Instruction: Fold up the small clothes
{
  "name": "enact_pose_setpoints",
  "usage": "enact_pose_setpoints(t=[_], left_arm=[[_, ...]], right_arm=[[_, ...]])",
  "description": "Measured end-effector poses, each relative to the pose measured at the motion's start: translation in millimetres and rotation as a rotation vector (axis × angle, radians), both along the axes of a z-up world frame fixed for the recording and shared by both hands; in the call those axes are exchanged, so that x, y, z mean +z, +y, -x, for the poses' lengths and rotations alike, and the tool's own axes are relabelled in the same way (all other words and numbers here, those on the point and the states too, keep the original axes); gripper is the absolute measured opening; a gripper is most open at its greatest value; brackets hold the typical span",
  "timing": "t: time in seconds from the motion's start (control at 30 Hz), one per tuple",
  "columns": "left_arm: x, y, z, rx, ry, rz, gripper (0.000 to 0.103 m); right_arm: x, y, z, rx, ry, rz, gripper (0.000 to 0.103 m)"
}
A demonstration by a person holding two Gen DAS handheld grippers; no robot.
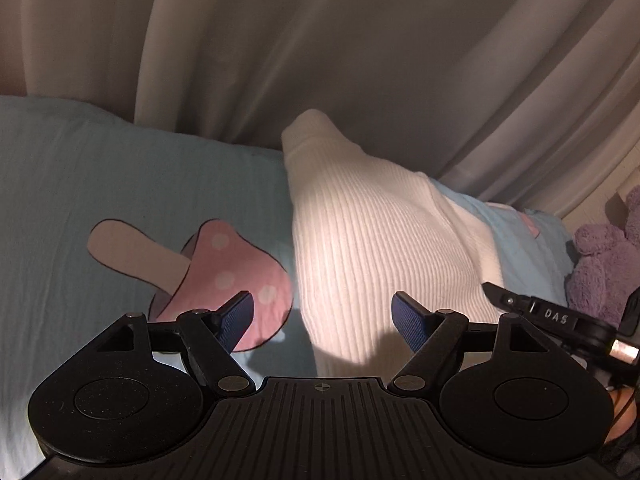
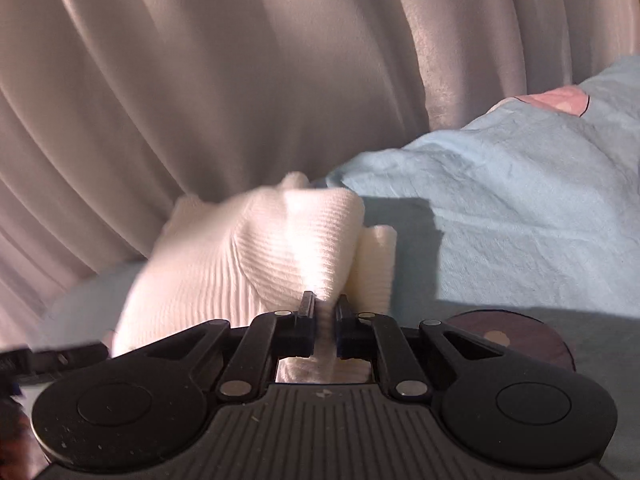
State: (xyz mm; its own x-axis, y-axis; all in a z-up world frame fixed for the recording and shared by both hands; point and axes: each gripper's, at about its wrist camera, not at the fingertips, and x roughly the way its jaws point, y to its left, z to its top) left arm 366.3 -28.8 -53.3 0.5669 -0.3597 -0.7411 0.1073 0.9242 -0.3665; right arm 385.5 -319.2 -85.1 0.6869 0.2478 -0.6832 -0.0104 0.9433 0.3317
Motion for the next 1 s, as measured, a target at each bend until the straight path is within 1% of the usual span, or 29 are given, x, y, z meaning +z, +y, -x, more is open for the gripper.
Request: enact_pose_setpoints(t=[0.07,0.1,0.17,0.2,0.23,0.27,0.3,0.37,0.43,0.47,0.53,0.6,0.67,0.7,0.77,0.8,0.83,0.87,0.9,0.93,0.97,1.0], left_arm=[[0.0,0.0,-4.2,0.015,0.003,-0.018,0.081],[1.1,1.0,-5.0,0.023,-0.010,-0.028,0.081],[4.9,1.0,-6.6,0.048,-0.040,-0.054,0.081],[6.8,1.3,-8.3,0.059,-0.049,-0.065,0.081],[7.6,0.3,-10.2,0.068,-0.053,-0.072,0.081],[7.5,-1.9,-13.1,0.078,-0.053,-0.078,0.081],[7.4,-4.3,-17.3,0.088,-0.050,-0.079,0.081],[7.7,-13.9,-24.9,0.116,-0.058,-0.069,0.081],[8.6,-24.2,-34.4,0.142,-0.093,-0.087,0.081],[7.8,-30.1,-40.2,0.165,-0.113,-0.117,0.081],[2.5,-40.2,-50.5,0.173,-0.130,-0.140,0.081],[-4.2,-49.2,-58.3,0.177,-0.147,-0.151,0.081],[-10.6,-58.4,-63.0,0.163,-0.178,-0.169,0.081],[-15.5,-63.4,-65.9,0.154,-0.187,-0.187,0.081],[-26.7,-68.7,-69.1,0.152,-0.187,-0.200,0.083],[-31.8,-68.3,-69.7,0.159,-0.186,-0.199,0.086],[-34.3,-65.7,-69.0,0.171,-0.189,-0.187,0.088],[-34.6,-61.9,-68.3,0.173,-0.186,-0.166,0.088],[-33.2,-55.5,-69.2,0.160,-0.171,-0.140,0.088],[-30.9,-49.1,-68.8,0.143,-0.159,-0.119,0.088],[-27.7,-39.8,-67.7,0.116,-0.146,-0.089,0.088],[-25.5,-30.0,-67.0,0.090,-0.131,-0.058,0.088]], right_arm=[[11.2,3.7,0.5,0.010,-0.010,0.052,0.013],[18.8,3.5,2.6,-0.004,-0.037,0.065,0.015],[34.2,2.7,7.4,-0.046,-0.123,0.096,0.016],[39.2,4.9,8.0,-0.050,-0.157,0.096,0.016],[42.7,4.0,5.2,-0.033,-0.179,0.070,0.016],[43.2,10.4,-0.9,-0.009,-0.176,0.036,0.016],[41.8,19.0,-9.2,0.011,-0.163,0.019,0.016],[36.4,40.9,-28.2,0.075,-0.153,0.018,0.016],[23.2,60.9,-53.0,0.113,-0.120,0.056,0.016],[13.8,67.7,-62.4,0.104,-0.110,0.095,0.016],[-3.6,70.1,-72.7,0.081,-0.114,0.167,0.017],[-13.1,58.9,-76.0,-0.024,-0.117,0.172,0.016],[-16.5,45.6,-76.3,-0.098,-0.102,0.122,0.017],[-19.0,44.2,-74.8,-0.115,-0.103,0.131,0.017],[-19.2,42.9,-73.0,-0.110,-0.107,0.137,0.017],[-18.9,41.8,-73.4,-0.099,-0.104,0.137,0.017],[-15.7,36.9,-71.2,-0.077,-0.101,0.134,0.017],[-13.2,32.6,-68.7,-0.060,-0.099,0.125,0.017],[-8.2,22.4,-62.6,-0.047,-0.093,0.089,0.017],[-3.5,8.3,-54.0,-0.051,-0.082,0.037,0.020],[-0.1,-5.7,-46.0,-0.062,-0.071,-0.015,0.029],[1.8,-25.6,-37.9,-0.068,-0.051,-0.108,0.032]])
